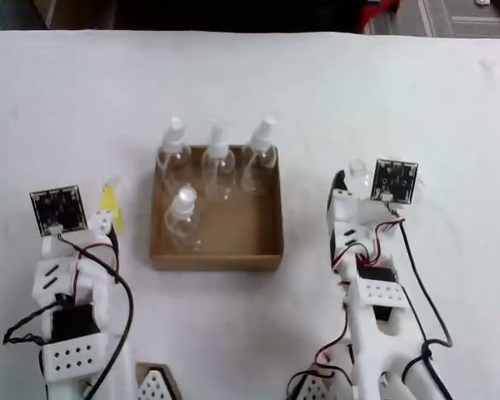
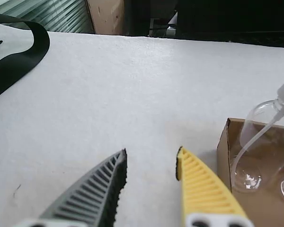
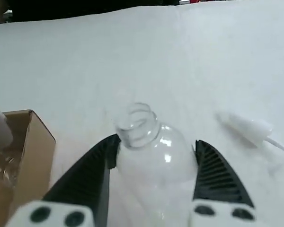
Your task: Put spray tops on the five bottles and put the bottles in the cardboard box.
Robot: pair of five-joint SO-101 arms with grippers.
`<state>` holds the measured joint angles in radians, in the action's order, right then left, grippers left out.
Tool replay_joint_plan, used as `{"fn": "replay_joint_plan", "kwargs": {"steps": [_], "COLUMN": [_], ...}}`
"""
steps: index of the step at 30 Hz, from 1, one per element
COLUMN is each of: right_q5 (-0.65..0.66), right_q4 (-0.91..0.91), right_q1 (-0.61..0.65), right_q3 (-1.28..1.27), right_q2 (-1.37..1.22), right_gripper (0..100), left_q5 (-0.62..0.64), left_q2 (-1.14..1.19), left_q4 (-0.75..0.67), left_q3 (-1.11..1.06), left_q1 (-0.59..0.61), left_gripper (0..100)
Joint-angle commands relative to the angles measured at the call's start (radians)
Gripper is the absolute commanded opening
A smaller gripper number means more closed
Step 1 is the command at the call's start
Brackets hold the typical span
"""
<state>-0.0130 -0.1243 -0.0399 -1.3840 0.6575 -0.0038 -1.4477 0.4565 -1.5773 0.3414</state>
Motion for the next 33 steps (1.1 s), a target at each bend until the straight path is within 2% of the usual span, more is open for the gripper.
{"fn": "replay_joint_plan", "kwargs": {"steps": [1,7,29,31,33], "right_q5": [0.084,0.120,0.110,0.110,0.110], "right_q4": [0.182,0.208,0.208,0.191,0.154], "right_q1": [-0.022,-0.022,-0.016,0.004,0.027], "right_q3": [0.069,0.020,-0.003,-0.017,-0.038], "right_q2": [0.067,0.170,0.219,0.219,0.219], "right_gripper": [16.3,25.9,25.4,23.5,17.1], "left_q5": [0.006,0.008,0.003,0.003,0.003], "left_q2": [-0.012,-0.012,-0.012,-0.012,-0.012], "left_q4": [-0.026,-0.026,-0.026,-0.026,-0.026], "left_q3": [0.032,0.032,0.032,0.032,0.032], "left_q1": [-0.012,-0.012,-0.012,-0.012,-0.012], "left_gripper": [17,17,17,17,17]}}
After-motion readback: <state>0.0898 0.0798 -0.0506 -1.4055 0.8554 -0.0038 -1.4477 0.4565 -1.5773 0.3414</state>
